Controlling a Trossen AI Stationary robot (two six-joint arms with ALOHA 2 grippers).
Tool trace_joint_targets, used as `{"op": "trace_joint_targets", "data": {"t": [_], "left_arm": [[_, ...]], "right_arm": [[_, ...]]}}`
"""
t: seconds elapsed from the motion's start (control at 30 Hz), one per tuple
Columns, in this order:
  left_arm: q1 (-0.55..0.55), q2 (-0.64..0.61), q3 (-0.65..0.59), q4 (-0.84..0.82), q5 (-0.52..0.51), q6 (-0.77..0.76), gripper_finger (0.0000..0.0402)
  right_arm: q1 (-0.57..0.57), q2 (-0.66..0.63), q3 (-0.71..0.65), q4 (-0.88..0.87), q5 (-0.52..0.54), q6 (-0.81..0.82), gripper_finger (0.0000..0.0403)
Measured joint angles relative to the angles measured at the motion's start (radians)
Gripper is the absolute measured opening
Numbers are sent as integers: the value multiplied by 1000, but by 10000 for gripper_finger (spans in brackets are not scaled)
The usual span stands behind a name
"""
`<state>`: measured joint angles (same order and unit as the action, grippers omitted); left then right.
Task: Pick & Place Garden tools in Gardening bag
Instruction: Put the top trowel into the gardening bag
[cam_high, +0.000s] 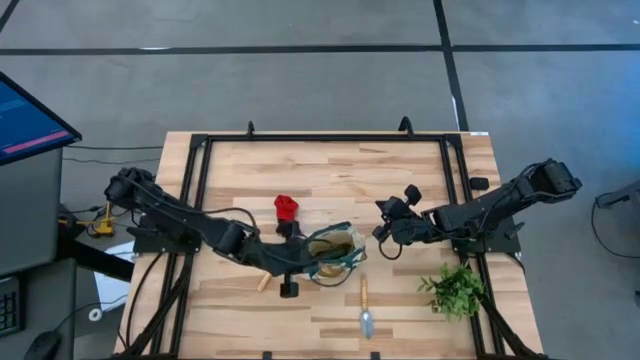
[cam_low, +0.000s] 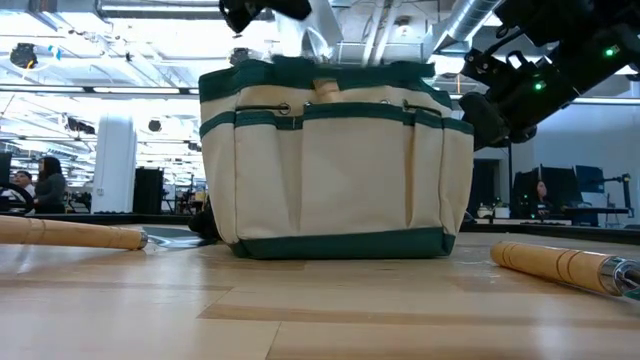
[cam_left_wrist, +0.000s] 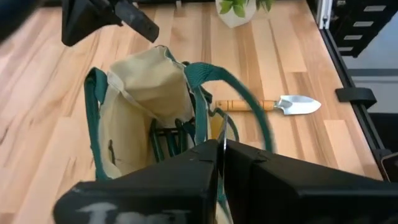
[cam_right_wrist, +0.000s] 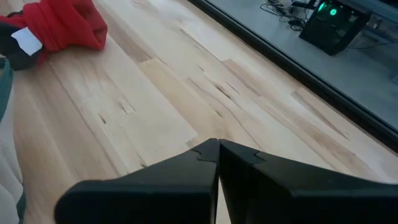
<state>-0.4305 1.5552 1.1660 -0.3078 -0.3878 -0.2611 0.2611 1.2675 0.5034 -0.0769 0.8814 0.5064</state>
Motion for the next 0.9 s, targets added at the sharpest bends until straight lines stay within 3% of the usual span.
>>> {"op": "trace_joint_targets", "data": {"t": [0.3,0.67,0.9], "left_arm": [[0,95,0,58,-4,-6,2],[0,103,-1,118,-5,44,3],[7,103,-1,159,-6,104,56]], "right_arm": [[0,0,0,0,1,-8,0],[0,0,0,1,1,-8,0],[0,0,0,1,-17,-10,0]]}}
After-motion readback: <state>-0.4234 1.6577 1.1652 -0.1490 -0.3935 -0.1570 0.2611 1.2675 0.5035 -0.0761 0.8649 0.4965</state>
